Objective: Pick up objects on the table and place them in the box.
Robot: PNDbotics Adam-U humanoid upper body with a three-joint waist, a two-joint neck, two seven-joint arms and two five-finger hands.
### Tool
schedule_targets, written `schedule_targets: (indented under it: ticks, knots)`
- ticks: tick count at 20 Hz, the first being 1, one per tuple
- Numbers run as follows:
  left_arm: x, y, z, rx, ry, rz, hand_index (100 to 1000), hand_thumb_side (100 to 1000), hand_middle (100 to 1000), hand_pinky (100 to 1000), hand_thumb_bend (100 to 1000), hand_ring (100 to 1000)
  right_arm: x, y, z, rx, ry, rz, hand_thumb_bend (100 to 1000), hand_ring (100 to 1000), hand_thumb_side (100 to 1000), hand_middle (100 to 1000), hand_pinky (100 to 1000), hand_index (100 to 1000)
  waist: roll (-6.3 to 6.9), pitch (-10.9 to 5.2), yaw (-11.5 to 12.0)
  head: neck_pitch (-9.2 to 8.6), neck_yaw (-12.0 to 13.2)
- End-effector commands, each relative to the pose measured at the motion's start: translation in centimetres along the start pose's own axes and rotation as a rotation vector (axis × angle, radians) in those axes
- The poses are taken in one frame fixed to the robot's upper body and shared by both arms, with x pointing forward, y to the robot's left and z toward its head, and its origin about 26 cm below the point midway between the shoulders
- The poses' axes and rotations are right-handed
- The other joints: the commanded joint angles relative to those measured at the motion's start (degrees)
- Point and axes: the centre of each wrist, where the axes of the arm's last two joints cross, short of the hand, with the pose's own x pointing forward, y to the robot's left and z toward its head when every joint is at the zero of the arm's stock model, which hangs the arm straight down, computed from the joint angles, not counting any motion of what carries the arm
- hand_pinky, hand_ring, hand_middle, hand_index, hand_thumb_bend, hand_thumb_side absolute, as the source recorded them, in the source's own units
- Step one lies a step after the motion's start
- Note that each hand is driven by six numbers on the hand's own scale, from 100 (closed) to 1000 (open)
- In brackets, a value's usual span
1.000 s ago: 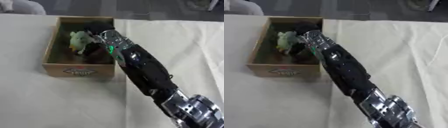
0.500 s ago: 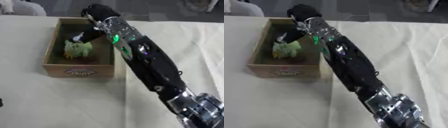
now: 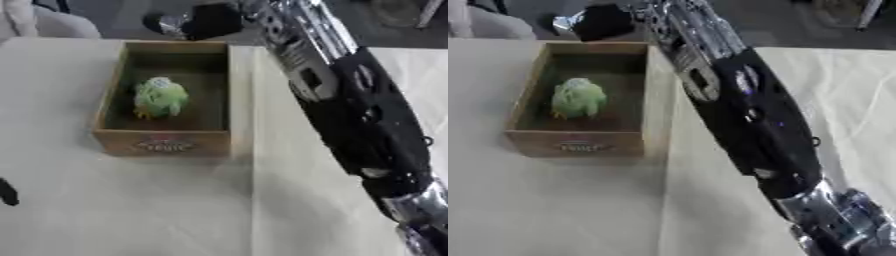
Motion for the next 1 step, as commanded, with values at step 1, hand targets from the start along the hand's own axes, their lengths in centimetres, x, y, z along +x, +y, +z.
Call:
schedule_targets:
  ticks: [1]
  knots:
    - [0.51,0.56,-0.21,0.004,-0.02,-0.018,613,963,399,315,100,395,0.21,-3.49,2.28,-0.107,-0.031,-0.014,572,1000,773,635,940,877,0.42,-1.66,-0.11,0.21,0.55]
